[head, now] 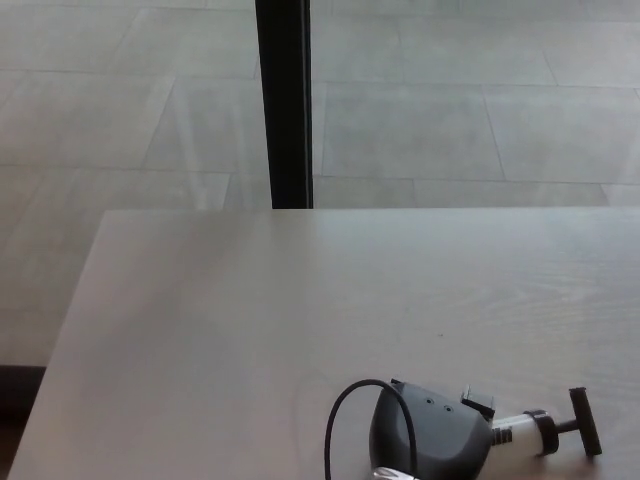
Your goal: The robot uses its left hand to lift the air pump kept on the middle of the desk and use the right hand to pull out the handle
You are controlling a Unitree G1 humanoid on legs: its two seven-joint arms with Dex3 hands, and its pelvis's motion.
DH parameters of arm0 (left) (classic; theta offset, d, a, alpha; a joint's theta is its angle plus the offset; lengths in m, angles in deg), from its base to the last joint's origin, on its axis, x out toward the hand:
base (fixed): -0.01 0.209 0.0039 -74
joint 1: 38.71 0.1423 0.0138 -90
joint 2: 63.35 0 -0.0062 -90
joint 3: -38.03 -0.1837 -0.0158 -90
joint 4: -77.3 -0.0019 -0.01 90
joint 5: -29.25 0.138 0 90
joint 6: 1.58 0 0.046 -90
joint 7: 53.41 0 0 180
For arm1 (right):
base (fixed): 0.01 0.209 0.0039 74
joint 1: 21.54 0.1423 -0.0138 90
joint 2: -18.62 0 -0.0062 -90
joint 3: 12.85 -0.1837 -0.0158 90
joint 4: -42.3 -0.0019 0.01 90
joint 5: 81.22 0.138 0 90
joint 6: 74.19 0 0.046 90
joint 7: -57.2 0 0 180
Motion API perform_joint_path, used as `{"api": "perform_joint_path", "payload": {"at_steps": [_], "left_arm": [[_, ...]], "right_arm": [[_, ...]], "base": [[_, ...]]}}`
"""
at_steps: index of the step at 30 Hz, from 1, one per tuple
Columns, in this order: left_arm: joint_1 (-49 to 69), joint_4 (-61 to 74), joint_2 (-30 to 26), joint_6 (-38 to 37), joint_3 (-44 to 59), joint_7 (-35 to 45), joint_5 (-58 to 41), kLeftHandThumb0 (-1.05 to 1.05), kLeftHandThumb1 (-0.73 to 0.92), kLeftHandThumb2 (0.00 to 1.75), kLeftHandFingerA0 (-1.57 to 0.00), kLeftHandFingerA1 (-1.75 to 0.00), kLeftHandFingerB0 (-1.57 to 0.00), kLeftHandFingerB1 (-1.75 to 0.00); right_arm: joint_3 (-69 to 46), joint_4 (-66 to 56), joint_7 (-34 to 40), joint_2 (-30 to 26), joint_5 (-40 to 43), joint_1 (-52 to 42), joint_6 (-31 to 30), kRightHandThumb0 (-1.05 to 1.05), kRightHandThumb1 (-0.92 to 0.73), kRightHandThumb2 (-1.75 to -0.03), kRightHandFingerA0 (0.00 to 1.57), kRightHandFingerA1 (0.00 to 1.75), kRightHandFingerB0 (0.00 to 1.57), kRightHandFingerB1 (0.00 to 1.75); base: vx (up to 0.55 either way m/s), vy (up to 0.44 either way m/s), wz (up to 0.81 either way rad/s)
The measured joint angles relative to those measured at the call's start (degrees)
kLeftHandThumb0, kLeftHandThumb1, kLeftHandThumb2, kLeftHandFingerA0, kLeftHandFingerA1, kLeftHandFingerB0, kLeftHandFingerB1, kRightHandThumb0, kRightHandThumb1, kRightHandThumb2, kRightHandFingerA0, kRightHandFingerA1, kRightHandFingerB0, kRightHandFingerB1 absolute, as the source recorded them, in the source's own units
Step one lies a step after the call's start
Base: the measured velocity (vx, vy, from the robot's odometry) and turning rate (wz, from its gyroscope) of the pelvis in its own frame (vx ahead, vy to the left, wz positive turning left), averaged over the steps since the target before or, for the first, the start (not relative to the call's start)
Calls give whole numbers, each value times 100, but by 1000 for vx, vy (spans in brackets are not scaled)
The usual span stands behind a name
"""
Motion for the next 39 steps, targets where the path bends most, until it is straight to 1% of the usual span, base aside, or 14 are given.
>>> {"api": "perform_joint_path", "payload": {"at_steps": [5, 6, 9, 11, 12, 16, 19, 20, 21, 24, 27, 28, 29, 39], "left_arm": [[90, -30, 24, -246, 258, -67, 46, -30, 72, 75, -82, -139, -79, -73], [127, -47, 35, -327, 326, -112, 53, -29, 71, 84, -83, -144, -83, -86], [254, -66, 46, -556, 506, -269, 59, -29, 69, 87, -86, -144, -85, -86], [343, -67, 54, -705, 635, -392, 56, -29, 66, 93, -85, -151, -83, -89], [392, -68, 62, -782, 701, -449, 51, -24, 59, 97, -85, -167, -80, -99], [604, -55, 83, -1144, 998, -699, -28, -26, 62, 94, -82, -161, -79, -108], [678, -35, 42, -1398, 1228, -825, -113, -27, 72, 83, -77, -144, -74, -86], [685, -14, 3, -1478, 1317, -861, -142, -25, 69, 78, -77, -158, -77, -95], [682, -2, -50, -1568, 1428, -915, -167, -16, 62, 90, -77, -175, -61, -150], [629, 1, -214, -1796, 1754, -1069, -210, -15, 68, 86, -78, -175, -58, -156], [448, -3, -431, -2061, 2230, -1244, -300, -9, 62, 94, -75, -175, -55, -168], [377, -4, -484, -2129, 2374, -1296, -323, -14, 58, 97, -74, -175, -61, -164], [291, -5, -543, -2216, 2546, -1352, -359, -13, 51, 108, -78, -175, -64, -165], [-535, -112, -1277, -2997, 3804, -1671, -614, -14, 48, 110, -80, -175, -69, -158]], "right_arm": [[0, 34, -24, -11, -21, 13, -10, -29, -69, -60, 67, 85, 60, 49], [0, 38, -31, -13, -25, 15, -10, -28, -70, -60, 67, 85, 60, 49], [1, 29, -48, -16, -46, 17, -12, -28, -70, -60, 67, 86, 61, 51], [1, 28, -61, -16, -55, 17, -12, -29, -69, -60, 66, 87, 61, 50], [1, 28, -67, -16, -63, 17, -12, -29, -68, -60, 66, 87, 57, 50], [2, 29, -86, -15, -81, 18, -11, -30, -68, -59, 68, 89, 57, 49], [3, 27, -103, -13, -85, 18, -11, -33, -67, -59, 72, 91, 59, 49], [4, 18, -109, -13, -86, 17, -12, -33, -68, -60, 71, 88, 56, 47], [8, 1, -118, -13, -86, 17, -13, -38, -69, -60, 71, 79, 54, 45], [45, -65, -167, -13, -88, 16, -18, -42, -67, -60, 73, 74, 52, 44], [167, -261, -260, -13, -88, 16, -62, -46, -65, -59, 73, 72, 49, 42], [218, -324, -290, -13, -89, 16, -74, -51, -50, -85, 72, 79, 44, 55], [296, -400, -322, -12, -94, 16, -95, -48, -64, -59, 76, 77, 49, 42], [1495, -1278, -715, 227, -146, -38, -416, -52, -63, -60, 73, 78, 52, 45]], "base": [[0, 0, 0], [0, 0, 0], [0, 0, 0], [0, 0, 0], [0, 0, 0], [0, 0, 0], [0, 0, 0], [0, 0, 0], [0, 0, 0], [0, 0, 0], [0, 0, 0], [0, 0, 0], [0, 0, 0], [0, 0, 0]]}}
